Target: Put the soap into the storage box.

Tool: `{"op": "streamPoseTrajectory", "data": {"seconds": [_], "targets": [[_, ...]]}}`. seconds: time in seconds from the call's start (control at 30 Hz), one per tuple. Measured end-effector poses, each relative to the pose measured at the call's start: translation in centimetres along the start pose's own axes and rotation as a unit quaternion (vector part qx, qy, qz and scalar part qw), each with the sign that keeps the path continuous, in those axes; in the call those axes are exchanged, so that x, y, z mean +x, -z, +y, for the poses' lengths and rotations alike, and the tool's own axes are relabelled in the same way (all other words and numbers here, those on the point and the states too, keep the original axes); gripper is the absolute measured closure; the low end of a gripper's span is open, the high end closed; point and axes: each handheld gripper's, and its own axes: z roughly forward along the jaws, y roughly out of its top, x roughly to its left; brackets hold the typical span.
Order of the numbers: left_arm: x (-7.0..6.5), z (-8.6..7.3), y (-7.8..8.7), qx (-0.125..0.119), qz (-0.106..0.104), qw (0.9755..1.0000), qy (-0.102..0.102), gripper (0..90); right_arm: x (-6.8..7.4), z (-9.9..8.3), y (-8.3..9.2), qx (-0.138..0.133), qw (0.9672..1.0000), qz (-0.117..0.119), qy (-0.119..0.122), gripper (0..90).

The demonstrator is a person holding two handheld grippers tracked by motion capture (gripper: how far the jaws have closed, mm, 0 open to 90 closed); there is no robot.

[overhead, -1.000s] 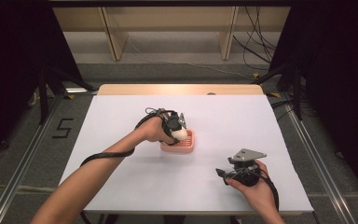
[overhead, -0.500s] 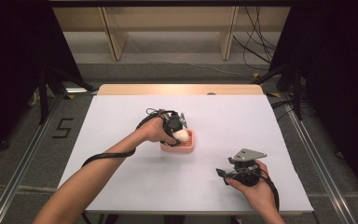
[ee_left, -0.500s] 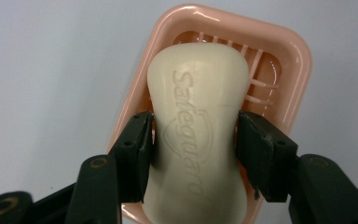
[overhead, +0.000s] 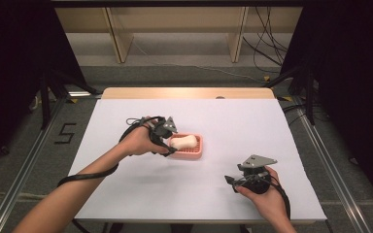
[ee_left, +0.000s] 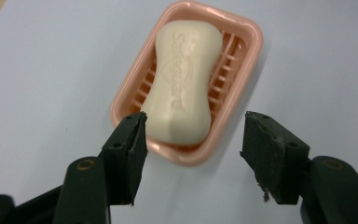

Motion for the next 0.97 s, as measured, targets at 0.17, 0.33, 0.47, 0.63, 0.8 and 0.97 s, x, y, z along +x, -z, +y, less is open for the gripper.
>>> {"op": "streamPoseTrajectory", "data": {"seconds": [0.17,0.33,0.47,0.63,0.8,0.97], "targets": [[-1.3,-3.6,1.8,-0.024,0.009,0.9985,0.049,37.4,-0.1,-0.1,-0.1,-0.003,1.0000,-0.003,0.005,35.4],[-3.2,-8.0,3.0,-0.041,0.012,0.9940,0.101,36.4,-0.2,-0.1,-0.2,-0.003,0.9999,-0.005,0.016,35.4],[-4.6,-11.1,3.4,-0.045,0.012,0.9909,0.126,36.2,-0.1,0.0,-0.3,-0.001,0.9999,-0.005,0.013,35.4],[-6.2,-13.9,3.6,-0.051,0.020,0.9846,0.166,37.0,-0.1,0.0,-0.4,0.000,0.9999,-0.008,0.015,35.4],[-6.7,-14.1,3.9,-0.069,0.032,0.9772,0.198,37.0,0.1,0.1,-0.3,0.002,0.9999,-0.004,0.013,35.4],[-7.1,-13.4,4.7,-0.087,0.030,0.9709,0.221,37.0,0.0,0.1,-0.4,0.004,0.9999,-0.004,0.015,35.4]]}}
